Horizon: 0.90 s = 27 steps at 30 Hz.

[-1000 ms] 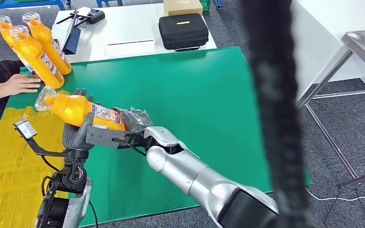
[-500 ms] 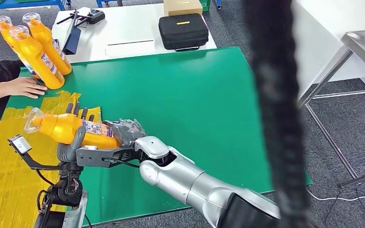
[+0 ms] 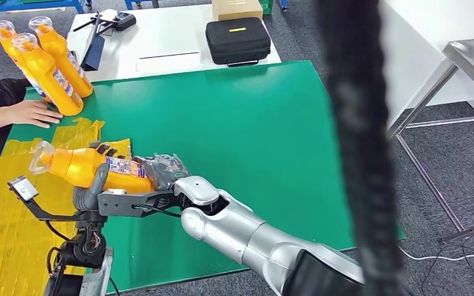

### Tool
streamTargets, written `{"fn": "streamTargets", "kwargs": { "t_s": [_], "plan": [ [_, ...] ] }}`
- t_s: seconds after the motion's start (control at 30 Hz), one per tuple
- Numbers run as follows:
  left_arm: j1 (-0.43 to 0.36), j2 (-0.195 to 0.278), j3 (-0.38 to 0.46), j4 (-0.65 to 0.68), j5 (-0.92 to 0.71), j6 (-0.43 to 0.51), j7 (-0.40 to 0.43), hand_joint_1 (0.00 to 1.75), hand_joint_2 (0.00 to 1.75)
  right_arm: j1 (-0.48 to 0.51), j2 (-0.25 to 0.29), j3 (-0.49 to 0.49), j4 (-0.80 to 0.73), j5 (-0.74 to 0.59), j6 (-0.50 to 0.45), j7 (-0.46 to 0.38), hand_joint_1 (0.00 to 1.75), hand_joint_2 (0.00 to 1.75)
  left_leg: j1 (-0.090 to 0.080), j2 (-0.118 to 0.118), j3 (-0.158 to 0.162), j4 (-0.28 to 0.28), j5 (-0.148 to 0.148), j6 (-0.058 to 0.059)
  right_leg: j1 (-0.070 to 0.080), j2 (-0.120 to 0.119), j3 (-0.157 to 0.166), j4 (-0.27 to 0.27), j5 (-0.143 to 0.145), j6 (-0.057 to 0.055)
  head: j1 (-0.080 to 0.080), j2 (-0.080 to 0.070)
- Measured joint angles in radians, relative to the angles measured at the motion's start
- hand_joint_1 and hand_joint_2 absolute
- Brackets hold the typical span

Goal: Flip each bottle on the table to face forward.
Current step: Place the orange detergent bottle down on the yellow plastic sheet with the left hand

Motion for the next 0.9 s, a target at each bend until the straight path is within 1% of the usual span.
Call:
{"fn": "streamTargets", "kwargs": {
  "t_s": [0.07, 0.1, 0.17, 0.2, 0.23, 0.4, 0.47, 0.53, 0.6, 0.7, 0.77, 0.83, 0.9],
  "plan": [
    [0.000, 0.000, 0.002, 0.000, 0.003, -0.002, 0.001, 1.75, 1.75, -0.001, 0.000, 0.000, 0.000, -0.004, 0.000, 0.001, 1.71, 1.75, 0.000, 0.000, 0.000, 0.000, 0.000, 0.000, 0.000, 0.000, 0.000, 0.000, 0.000, 0.000, 0.000, 0.000],
    [0.000, 0.000, 0.003, 0.000, 0.004, -0.003, 0.002, 1.75, 1.75, -0.001, 0.000, 0.000, 0.000, -0.006, 0.000, 0.001, 1.34, 1.75, 0.000, 0.000, 0.000, 0.000, 0.000, 0.000, 0.000, 0.000, 0.000, 0.000, 0.000, 0.000, 0.000, 0.000],
    [-0.001, 0.000, 0.007, 0.000, 0.007, -0.006, 0.002, 1.75, 1.75, 0.000, 0.000, 0.000, 0.000, -0.010, 0.000, 0.002, 0.47, 0.87, 0.000, 0.000, 0.000, 0.000, 0.000, 0.000, 0.000, 0.000, 0.000, 0.000, 0.000, 0.000, 0.000, 0.000],
    [-0.002, 0.000, 0.008, 0.000, 0.007, -0.008, 0.002, 1.75, 1.75, 0.000, 0.000, 0.000, 0.000, -0.014, -0.001, 0.000, 0.06, 0.44, 0.000, 0.000, 0.000, 0.000, 0.000, 0.000, 0.000, 0.000, 0.000, 0.000, 0.000, 0.000, 0.000, 0.000],
    [-0.003, 0.000, 0.010, 0.000, 0.008, -0.010, 0.002, 1.75, 1.75, 0.002, 0.000, -0.001, 0.001, -0.019, -0.003, -0.006, 0.00, 0.00, 0.000, 0.000, 0.000, 0.000, 0.000, 0.000, 0.000, 0.001, 0.000, 0.000, 0.000, 0.000, 0.000, 0.000],
    [-0.016, 0.000, 0.013, -0.002, 0.009, -0.017, 0.006, 1.75, 1.75, 0.011, -0.005, -0.024, 0.014, -0.068, -0.024, -0.077, 0.00, 0.00, 0.000, 0.000, 0.000, 0.000, 0.000, 0.000, 0.000, 0.001, 0.000, 0.000, 0.000, 0.000, 0.000, 0.000],
    [-0.022, 0.000, 0.012, -0.007, 0.004, -0.019, 0.001, 1.75, 1.75, 0.014, -0.006, -0.050, 0.020, -0.092, -0.045, -0.129, 0.00, 0.00, 0.000, 0.000, 0.000, 0.000, 0.000, 0.000, 0.000, 0.001, 0.000, 0.000, 0.000, 0.000, 0.000, 0.000],
    [-0.026, 0.000, 0.011, -0.021, -0.015, -0.017, -0.015, 1.75, 1.75, 0.025, -0.010, -0.101, 0.023, -0.119, -0.068, -0.211, 0.00, 0.00, 0.000, 0.000, 0.000, 0.000, 0.000, 0.000, 0.000, 0.000, 0.000, 0.000, 0.000, 0.000, 0.000, 0.000],
    [-0.028, 0.000, 0.010, -0.041, -0.037, -0.012, -0.030, 1.75, 1.75, 0.043, -0.018, -0.172, 0.015, -0.125, -0.068, -0.278, 0.00, 0.00, 0.000, -0.001, 0.000, 0.000, 0.000, 0.000, 0.000, 0.000, 0.000, 0.000, 0.000, 0.000, 0.000, 0.000],
    [-0.036, 0.001, 0.011, -0.064, -0.047, -0.008, -0.041, 1.75, 1.75, 0.071, -0.029, -0.263, -0.004, -0.109, -0.051, -0.304, 0.00, 0.00, 0.000, -0.001, 0.000, 0.000, 0.000, 0.000, 0.000, 0.000, 0.001, 0.000, 0.000, 0.000, 0.000, 0.000],
    [-0.039, 0.001, 0.011, -0.073, -0.057, -0.002, -0.046, 1.75, 1.75, 0.086, -0.032, -0.300, -0.014, -0.101, -0.051, -0.308, 0.00, 0.00, 0.000, 0.000, 0.000, 0.000, 0.000, 0.000, 0.000, 0.000, 0.001, 0.000, 0.000, 0.000, 0.000, 0.000],
    [-0.040, 0.002, 0.011, -0.083, -0.113, 0.040, -0.073, 1.75, 1.75, 0.105, -0.035, -0.334, -0.033, -0.103, -0.066, -0.328, 0.00, 0.00, 0.000, 0.000, 0.000, 0.000, 0.000, 0.000, 0.000, 0.000, 0.001, 0.000, 0.000, 0.000, 0.000, 0.000],
    [-0.039, 0.006, 0.011, -0.102, -0.237, 0.132, -0.121, 1.75, 1.75, 0.137, -0.048, -0.381, -0.081, -0.120, -0.085, -0.361, 0.00, 0.00, 0.000, -0.001, 0.000, 0.000, 0.000, 0.000, 0.000, 0.000, 0.000, 0.000, 0.000, 0.000, 0.000, 0.000]
  ]
}}
